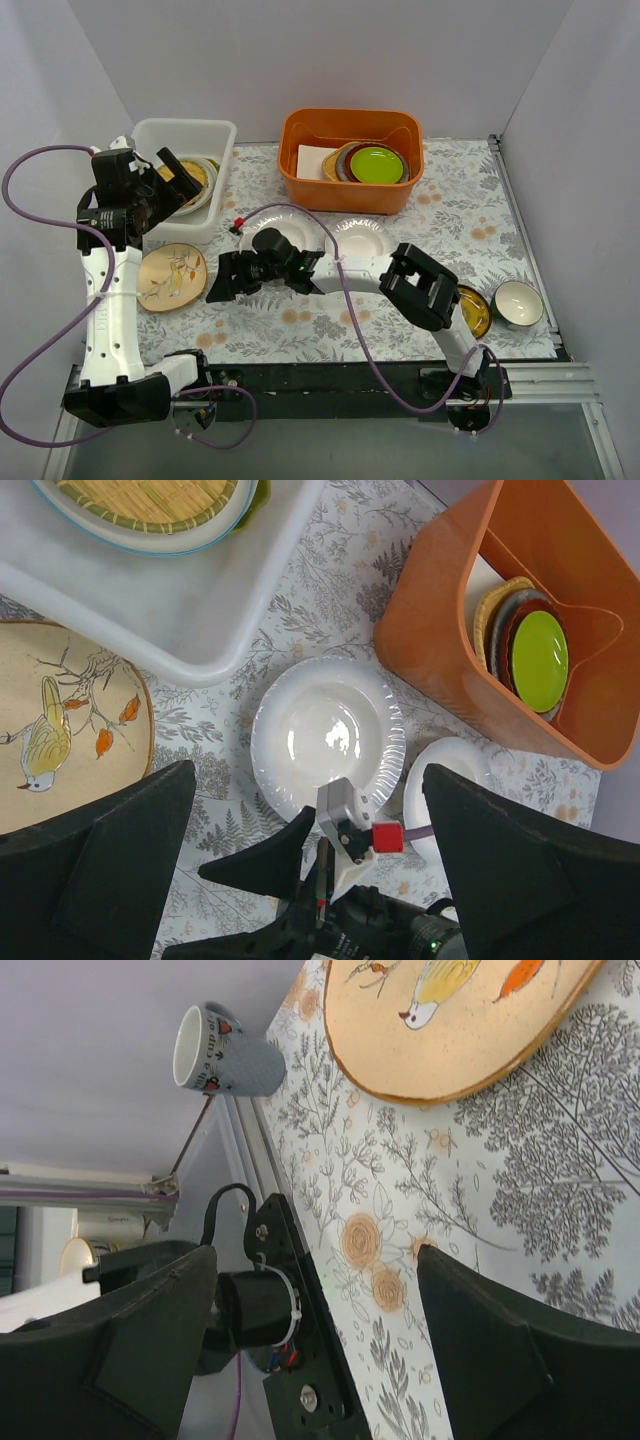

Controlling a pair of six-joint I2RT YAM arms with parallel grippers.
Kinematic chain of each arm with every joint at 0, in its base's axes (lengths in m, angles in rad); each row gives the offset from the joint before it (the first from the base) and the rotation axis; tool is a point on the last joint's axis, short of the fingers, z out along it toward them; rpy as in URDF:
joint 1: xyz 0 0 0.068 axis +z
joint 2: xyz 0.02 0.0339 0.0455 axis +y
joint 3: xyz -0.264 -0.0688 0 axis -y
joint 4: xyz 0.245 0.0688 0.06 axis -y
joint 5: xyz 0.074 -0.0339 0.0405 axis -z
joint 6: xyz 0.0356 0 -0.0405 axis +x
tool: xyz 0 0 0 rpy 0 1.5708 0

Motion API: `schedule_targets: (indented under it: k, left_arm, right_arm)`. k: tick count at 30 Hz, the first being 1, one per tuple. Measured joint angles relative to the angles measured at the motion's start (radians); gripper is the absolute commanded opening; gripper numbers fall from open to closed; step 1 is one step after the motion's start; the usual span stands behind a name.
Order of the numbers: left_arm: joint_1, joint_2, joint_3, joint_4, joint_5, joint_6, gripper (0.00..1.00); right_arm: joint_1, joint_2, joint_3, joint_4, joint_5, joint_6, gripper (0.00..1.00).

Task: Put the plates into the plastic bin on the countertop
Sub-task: Pick up the plate at the center of the board.

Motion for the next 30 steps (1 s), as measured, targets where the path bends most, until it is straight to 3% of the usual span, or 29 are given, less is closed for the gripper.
schedule_targets:
  k: [19, 30]
  left_arm:
    - [0.0, -0.105, 0.0, 0.01, 0.0, -0.032, 0.98]
    - [0.0, -0.111, -0.009, 0.011, 0.017, -0.038, 0.98]
  right_arm:
    - [0.036, 0.218, 0.12, 0.089, 0.086, 0.16, 0.77]
    - [0.022, 0.28, 0.119, 0.183, 0.132, 0.275, 0.76]
